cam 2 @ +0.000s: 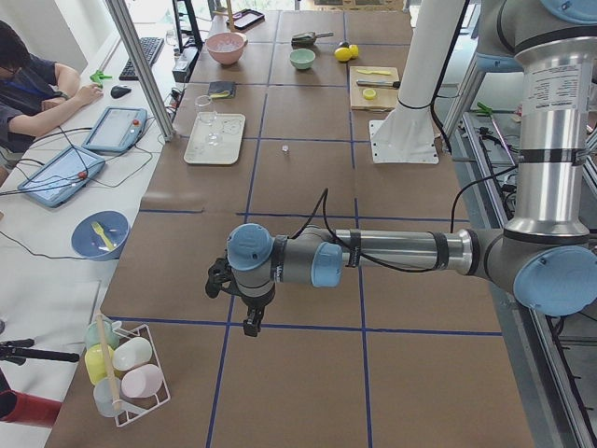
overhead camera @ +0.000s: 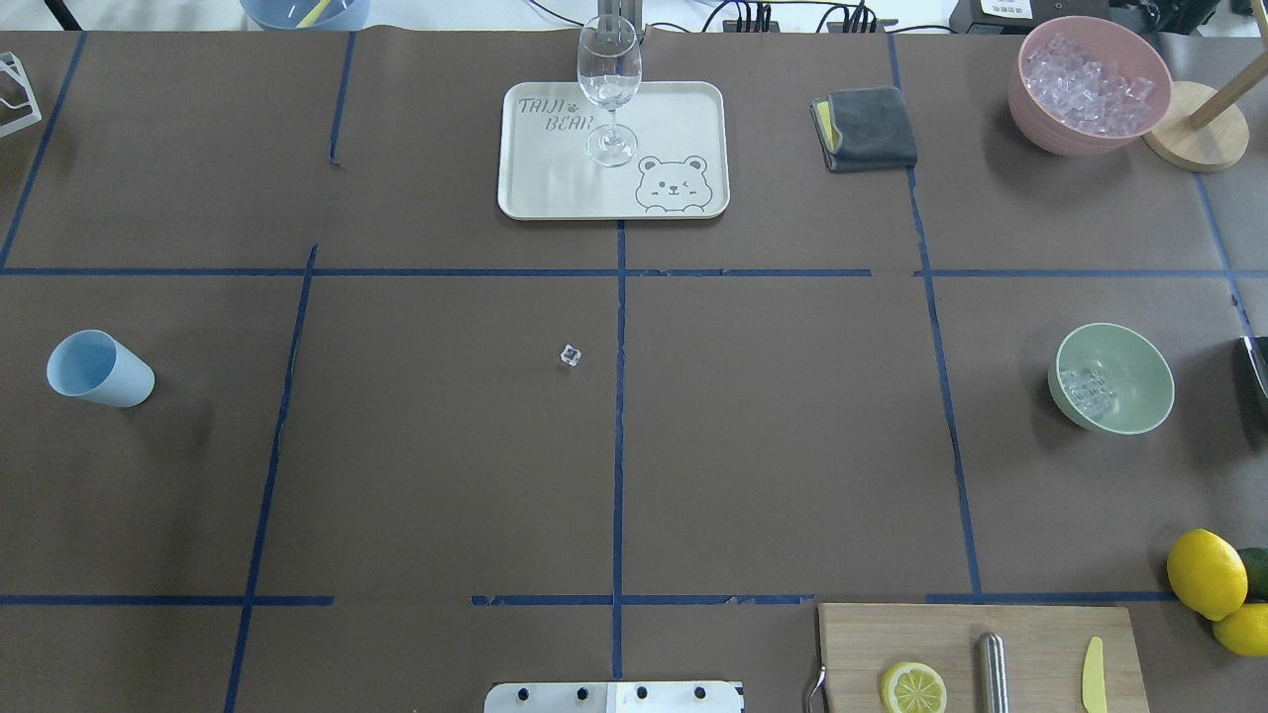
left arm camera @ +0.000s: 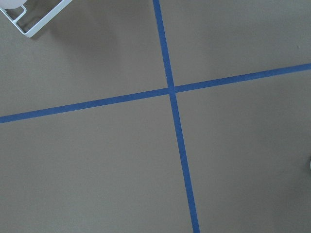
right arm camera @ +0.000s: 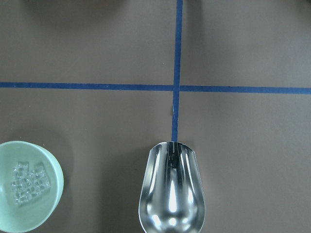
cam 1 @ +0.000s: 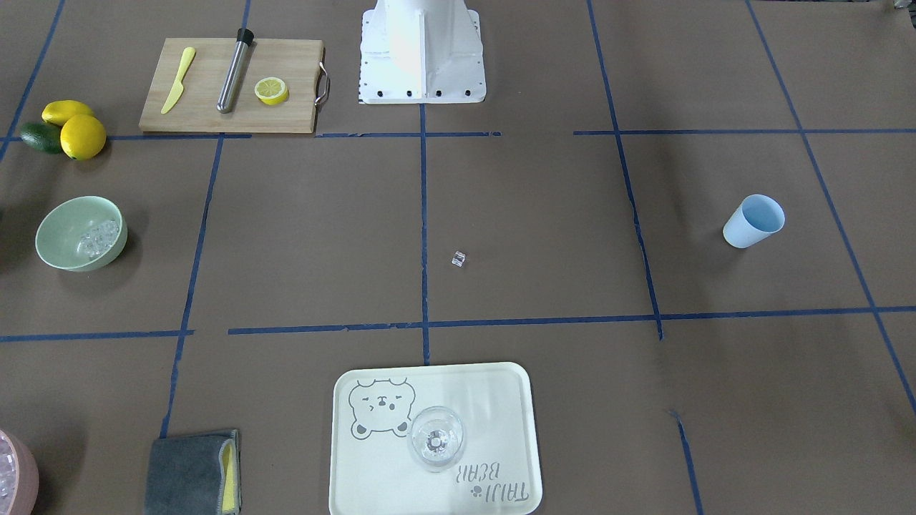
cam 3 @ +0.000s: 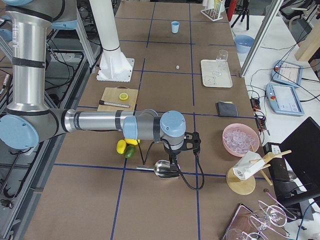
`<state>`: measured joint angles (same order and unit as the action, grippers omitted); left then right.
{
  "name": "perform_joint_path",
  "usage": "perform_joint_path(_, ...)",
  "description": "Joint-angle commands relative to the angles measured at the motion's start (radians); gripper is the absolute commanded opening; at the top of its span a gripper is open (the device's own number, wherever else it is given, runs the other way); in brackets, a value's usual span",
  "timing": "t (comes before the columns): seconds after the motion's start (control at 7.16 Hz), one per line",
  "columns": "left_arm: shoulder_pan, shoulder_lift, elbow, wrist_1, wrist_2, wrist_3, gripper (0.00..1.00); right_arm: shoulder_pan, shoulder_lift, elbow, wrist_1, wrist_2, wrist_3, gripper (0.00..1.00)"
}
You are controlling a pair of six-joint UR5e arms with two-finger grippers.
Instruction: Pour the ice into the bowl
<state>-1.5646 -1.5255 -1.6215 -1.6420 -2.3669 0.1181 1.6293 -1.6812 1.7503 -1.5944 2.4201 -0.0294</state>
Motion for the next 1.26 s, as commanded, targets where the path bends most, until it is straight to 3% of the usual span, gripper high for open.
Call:
perform_joint_path(0.0, 0.000, -0.001, 0.000, 0.002, 0.000, -0.011, 1.00, 0.000, -0.002, 0.000, 0.001, -0.001, 0.000, 1.00)
perform_joint_path(0.28, 0.000, -0.002, 0.000, -0.007, -0.003, -0.130, 1.00, 0.001, -0.002, 0.000, 0.001, 0.001, 0.000, 1.00)
perform_joint_path(1.12, 0.000, -0.002, 0.000, -0.009, -0.003, -0.126, 1.00, 0.001, 0.002, 0.005, 0.002, 0.001, 0.002, 1.00)
